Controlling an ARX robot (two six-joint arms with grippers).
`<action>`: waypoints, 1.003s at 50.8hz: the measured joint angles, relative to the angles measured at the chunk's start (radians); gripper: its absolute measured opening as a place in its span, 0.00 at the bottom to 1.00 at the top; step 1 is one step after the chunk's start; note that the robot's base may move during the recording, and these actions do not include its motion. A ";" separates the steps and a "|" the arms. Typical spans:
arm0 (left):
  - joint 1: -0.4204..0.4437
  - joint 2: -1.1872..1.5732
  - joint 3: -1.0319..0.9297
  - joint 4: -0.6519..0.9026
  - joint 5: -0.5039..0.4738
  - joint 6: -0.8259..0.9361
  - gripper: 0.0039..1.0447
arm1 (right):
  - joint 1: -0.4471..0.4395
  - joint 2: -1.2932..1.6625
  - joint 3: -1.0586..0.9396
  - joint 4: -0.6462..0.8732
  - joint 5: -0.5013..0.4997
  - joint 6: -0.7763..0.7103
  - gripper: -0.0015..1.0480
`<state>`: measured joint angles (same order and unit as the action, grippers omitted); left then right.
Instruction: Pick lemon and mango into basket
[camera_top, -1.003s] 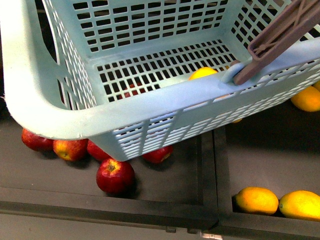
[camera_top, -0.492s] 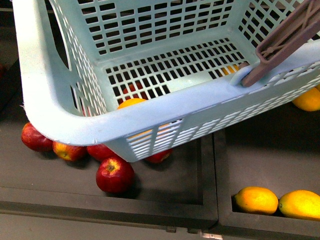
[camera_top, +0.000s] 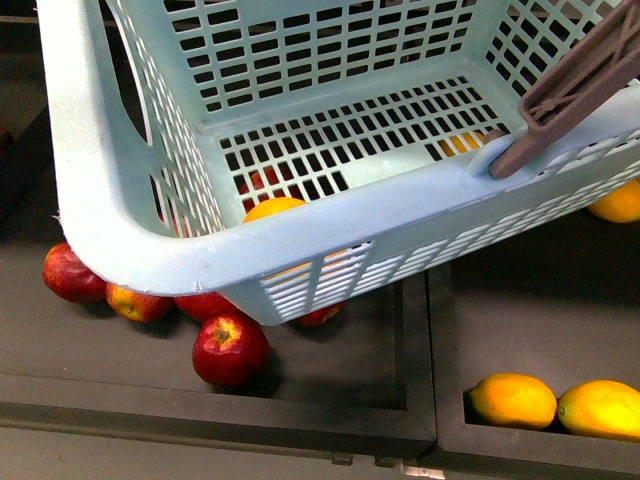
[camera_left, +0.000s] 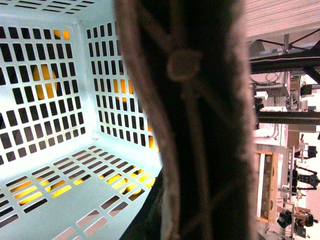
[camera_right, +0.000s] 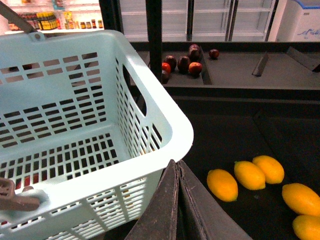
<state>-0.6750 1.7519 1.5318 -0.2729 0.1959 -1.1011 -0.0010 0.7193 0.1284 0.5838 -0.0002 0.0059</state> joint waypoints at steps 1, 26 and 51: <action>0.000 0.000 0.000 0.000 0.000 0.000 0.04 | 0.000 -0.010 -0.006 -0.005 0.000 0.000 0.02; 0.000 0.000 0.000 0.000 -0.004 0.000 0.04 | 0.000 -0.119 -0.054 -0.061 0.000 -0.001 0.42; -0.011 0.000 0.000 0.000 0.018 -0.003 0.04 | 0.000 -0.120 -0.055 -0.062 0.003 -0.001 0.92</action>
<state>-0.6865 1.7519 1.5318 -0.2729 0.2142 -1.1046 -0.0010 0.5995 0.0734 0.5217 0.0032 0.0051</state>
